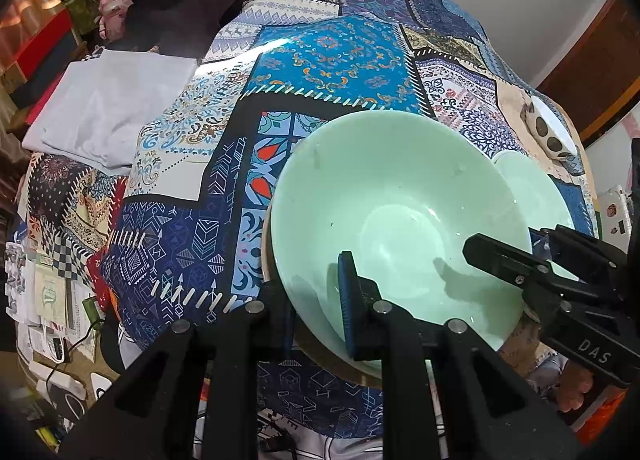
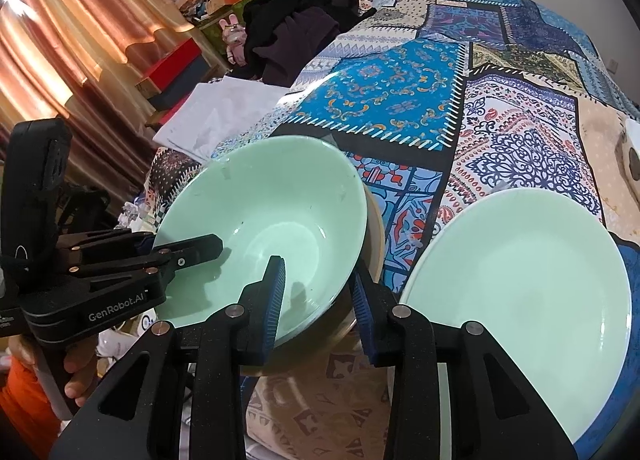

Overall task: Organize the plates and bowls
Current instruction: 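Lower the pale green bowl into the pink bowl with both tools, then open both tools and move them toward the white spotted bowl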

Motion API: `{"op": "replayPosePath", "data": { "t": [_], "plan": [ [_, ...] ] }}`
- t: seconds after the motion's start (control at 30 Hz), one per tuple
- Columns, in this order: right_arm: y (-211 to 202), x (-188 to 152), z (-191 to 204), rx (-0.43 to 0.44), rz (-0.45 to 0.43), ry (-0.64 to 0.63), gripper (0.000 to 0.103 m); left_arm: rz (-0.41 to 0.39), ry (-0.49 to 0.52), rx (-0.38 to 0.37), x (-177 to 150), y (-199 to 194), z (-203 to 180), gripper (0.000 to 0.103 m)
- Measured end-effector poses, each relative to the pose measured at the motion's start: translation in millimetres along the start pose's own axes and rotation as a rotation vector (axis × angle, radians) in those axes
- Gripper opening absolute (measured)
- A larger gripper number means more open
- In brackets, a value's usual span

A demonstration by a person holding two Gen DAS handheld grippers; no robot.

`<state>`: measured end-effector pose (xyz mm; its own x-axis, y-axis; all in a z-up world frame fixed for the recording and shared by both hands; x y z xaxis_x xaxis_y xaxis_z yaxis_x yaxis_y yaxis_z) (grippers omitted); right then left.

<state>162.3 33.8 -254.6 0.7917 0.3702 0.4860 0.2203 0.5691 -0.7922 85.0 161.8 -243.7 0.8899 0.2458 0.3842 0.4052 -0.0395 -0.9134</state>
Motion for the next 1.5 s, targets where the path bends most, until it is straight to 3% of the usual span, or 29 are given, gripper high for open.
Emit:
{"op": "replayPosePath", "data": {
  "t": [0.37, 0.6, 0.77, 0.9, 1.17, 1.33, 1.5],
  "plan": [
    [-14.3, 3.7, -8.3, -0.005, -0.040, 0.006, 0.032, 0.033, 0.007, 0.016, 3.7, 0.3, -3.1, 0.020],
    [-26.1, 5.9, -13.3, -0.008, -0.064, 0.000, 0.032, 0.013, 0.032, 0.058, 10.6, -9.0, -10.1, 0.032],
    [-38.9, 8.9, -23.9, -0.018, -0.097, 0.009, 0.033, -0.002, 0.027, 0.069, 15.1, -16.6, -9.5, 0.034],
    [-56.0, 11.8, -37.3, -0.046, -0.140, 0.016, 0.036, -0.056, 0.031, 0.075, 26.3, -33.6, -13.2, 0.039],
    [-103.2, 21.0, -87.1, -0.134, -0.238, 0.054, 0.042, -0.164, 0.075, 0.039, 58.5, -63.8, -55.7, 0.050],
    [-131.0, 26.5, -125.6, -0.206, -0.285, 0.093, 0.045, -0.205, 0.137, -0.004, 78.2, -67.8, -97.5, 0.066],
    [-153.5, 26.7, -169.6, -0.288, -0.325, 0.149, 0.049, -0.224, 0.165, -0.065, 105.1, -63.7, -136.4, 0.074]
  ]
}}
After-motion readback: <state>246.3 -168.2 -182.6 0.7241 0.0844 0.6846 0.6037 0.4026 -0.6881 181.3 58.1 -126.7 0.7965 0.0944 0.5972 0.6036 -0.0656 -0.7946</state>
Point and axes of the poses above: each gripper's, at about its wrist camera, not at the fingertips, and y roughly the way its jaws point, z to its left, x to its top, the point moved 3 cm from there along y, roughly the way its jaws point, and after that the axes turned 3 degrees about y, right-handed, at the moved point
